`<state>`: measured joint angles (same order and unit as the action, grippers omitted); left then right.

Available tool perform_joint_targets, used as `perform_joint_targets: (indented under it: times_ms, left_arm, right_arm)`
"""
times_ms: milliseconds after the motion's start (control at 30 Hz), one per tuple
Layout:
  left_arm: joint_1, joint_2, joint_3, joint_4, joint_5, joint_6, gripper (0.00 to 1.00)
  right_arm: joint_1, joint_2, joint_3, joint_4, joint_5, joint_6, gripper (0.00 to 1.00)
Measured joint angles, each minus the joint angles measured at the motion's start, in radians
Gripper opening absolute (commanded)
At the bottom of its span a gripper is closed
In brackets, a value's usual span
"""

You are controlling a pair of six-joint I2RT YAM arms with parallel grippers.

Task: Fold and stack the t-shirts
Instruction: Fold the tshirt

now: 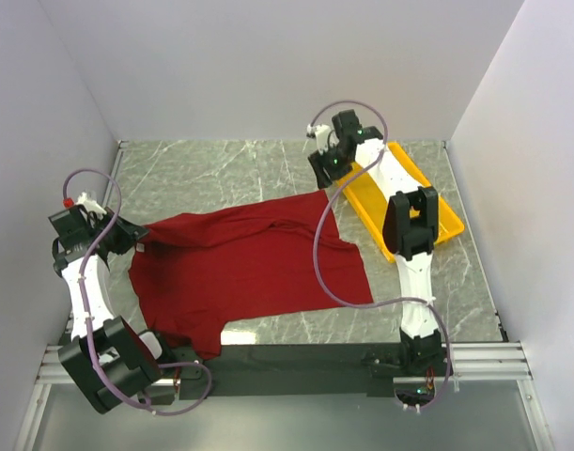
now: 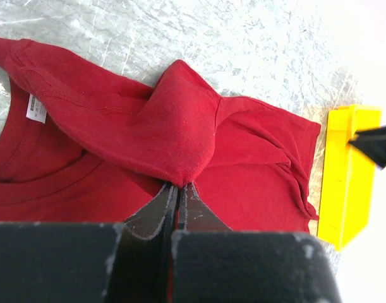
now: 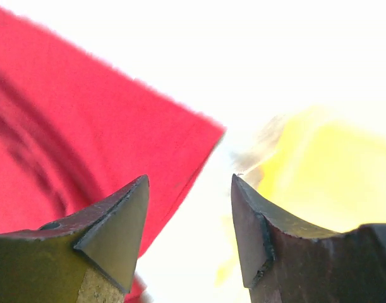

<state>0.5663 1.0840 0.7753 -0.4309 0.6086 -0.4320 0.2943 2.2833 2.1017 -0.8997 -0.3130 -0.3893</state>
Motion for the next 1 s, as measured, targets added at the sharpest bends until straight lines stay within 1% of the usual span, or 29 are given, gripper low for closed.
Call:
perform_joint_targets:
  times_ms: [67, 133, 467, 800, 933, 1000]
  left_arm:
    - [0.0, 0.001, 0.0, 0.0, 0.0, 0.0, 0.01]
    - [0.0, 0.001, 0.0, 0.002, 0.002, -0.001, 0.01]
    - [0.0, 0.011, 0.0, 0.016, 0.016, -0.004, 0.01]
    - [0.0, 0.024, -0.001, 0.03, 0.023, -0.009, 0.01]
    - [0.0, 0.024, -0.001, 0.031, 0.023, -0.011, 0.01]
    - [0.0, 0.024, -0.001, 0.031, 0.023, -0.011, 0.01]
  right_arm:
    - [-0.007, 0.048, 0.115, -0.005, 0.001, -0.016, 0.63]
    - [-0.008, 0.082, 0.171, -0.012, 0.006, -0.032, 0.63]
    - [0.013, 0.17, 0.134, -0.037, 0.015, -0.105, 0.63]
    - [0.025, 0.239, 0.183, -0.026, 0.071, -0.105, 0.63]
    - [0.029, 0.242, 0.189, -0.023, 0.085, -0.099, 0.61]
    - [0.029, 0.242, 0.189, -0.023, 0.085, -0.098, 0.57]
